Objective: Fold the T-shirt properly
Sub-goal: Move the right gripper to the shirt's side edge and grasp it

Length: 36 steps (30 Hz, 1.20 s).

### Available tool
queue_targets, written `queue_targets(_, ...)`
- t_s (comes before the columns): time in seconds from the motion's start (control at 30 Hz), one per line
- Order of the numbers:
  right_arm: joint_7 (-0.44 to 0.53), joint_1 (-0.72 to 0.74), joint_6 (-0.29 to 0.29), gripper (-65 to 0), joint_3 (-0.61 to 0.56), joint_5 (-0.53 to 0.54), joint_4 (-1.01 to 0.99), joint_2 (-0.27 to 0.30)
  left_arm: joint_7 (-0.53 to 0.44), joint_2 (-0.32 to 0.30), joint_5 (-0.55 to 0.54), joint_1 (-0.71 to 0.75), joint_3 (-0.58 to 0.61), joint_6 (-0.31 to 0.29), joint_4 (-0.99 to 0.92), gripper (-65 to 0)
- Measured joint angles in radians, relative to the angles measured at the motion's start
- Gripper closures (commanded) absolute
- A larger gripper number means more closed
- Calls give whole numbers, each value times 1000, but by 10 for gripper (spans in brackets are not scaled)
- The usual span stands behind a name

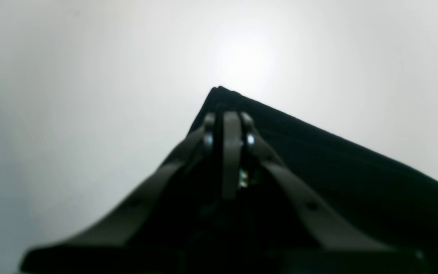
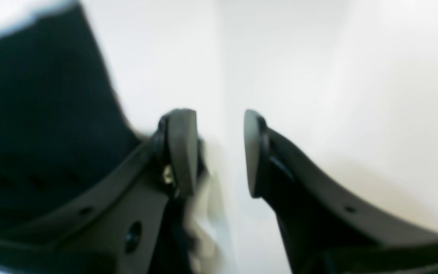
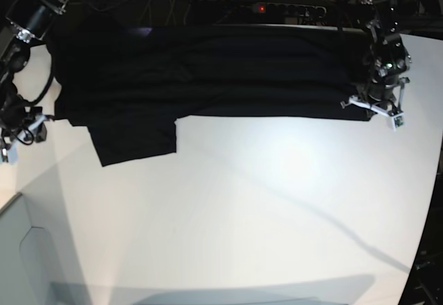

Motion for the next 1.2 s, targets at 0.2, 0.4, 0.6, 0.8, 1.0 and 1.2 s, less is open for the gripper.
queue_targets(0.2, 9, 125, 0, -217, -154, 8, -168, -24, 0, 0, 0, 0, 0, 0, 0, 0)
queue_targets(0.4, 19, 229, 3, -216, -211, 2, -420, -22, 0, 3, 0, 0, 0, 0, 0, 0)
queue_targets(0.6, 109, 288, 42, -216, -216, 5, -583, -24, 0, 3, 0, 0, -1, 0, 0, 0)
queue_targets(0.8, 137, 319, 53, -217, -216, 27, -658, -19, 0, 3, 0, 0, -2, 0, 0, 0)
queue_targets(1.0, 142, 319, 52, -216, -219, 35, -658, -44, 0, 3, 0, 0, -2, 0, 0, 0)
queue_targets(1.2, 156, 321, 53, -213, -307, 47, -651, -59, 0, 3, 0, 0, -2, 0, 0, 0)
